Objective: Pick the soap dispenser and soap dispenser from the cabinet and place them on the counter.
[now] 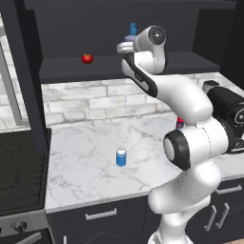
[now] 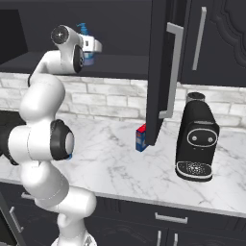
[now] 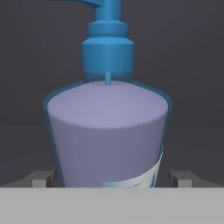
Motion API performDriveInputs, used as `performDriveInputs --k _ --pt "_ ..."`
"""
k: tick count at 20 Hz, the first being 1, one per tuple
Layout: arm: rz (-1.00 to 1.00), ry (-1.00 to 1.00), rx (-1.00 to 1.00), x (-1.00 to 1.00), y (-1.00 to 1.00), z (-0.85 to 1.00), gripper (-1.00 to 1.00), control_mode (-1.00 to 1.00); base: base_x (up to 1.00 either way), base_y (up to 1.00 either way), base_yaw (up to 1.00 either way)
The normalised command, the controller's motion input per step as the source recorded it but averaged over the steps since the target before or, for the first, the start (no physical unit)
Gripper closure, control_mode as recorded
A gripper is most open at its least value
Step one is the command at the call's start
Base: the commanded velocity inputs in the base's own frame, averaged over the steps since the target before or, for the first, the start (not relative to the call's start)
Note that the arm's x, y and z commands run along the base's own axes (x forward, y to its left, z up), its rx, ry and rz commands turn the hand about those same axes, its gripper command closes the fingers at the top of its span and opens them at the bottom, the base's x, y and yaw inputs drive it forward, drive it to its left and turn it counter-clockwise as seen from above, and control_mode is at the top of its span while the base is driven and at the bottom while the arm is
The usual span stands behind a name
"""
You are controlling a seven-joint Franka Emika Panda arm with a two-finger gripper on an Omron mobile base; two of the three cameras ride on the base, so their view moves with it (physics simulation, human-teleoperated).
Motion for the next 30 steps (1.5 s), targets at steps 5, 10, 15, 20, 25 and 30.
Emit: performDriveInputs --k 5,10,15,20,25,30 --pt "0.03 -0.03 0.0 0.25 0.02 -0.03 -1.0 -1.0 0.0 0.0 0.0" --pt "0.02 -0.02 0.0 0.25 0.01 -0.02 -1.0 -1.0 0.0 0.0 0.0" --pt "0.01 -0.01 0.0 0.26 -0.01 -0.07 -1.0 -1.0 0.0 0.0 0.0" --pt "0.0 0.0 0.0 0.09 0.01 -0.01 1.0 -1.0 0.0 0.0 0.0" --pt "0.0 0.0 -0.01 -0.01 0.0 0.01 1.0 -1.0 0.0 0.0 0.0" --pt "0.0 0.0 0.01 -0.1 0.0 0.24 1.0 -1.0 0.0 0.0 0.0"
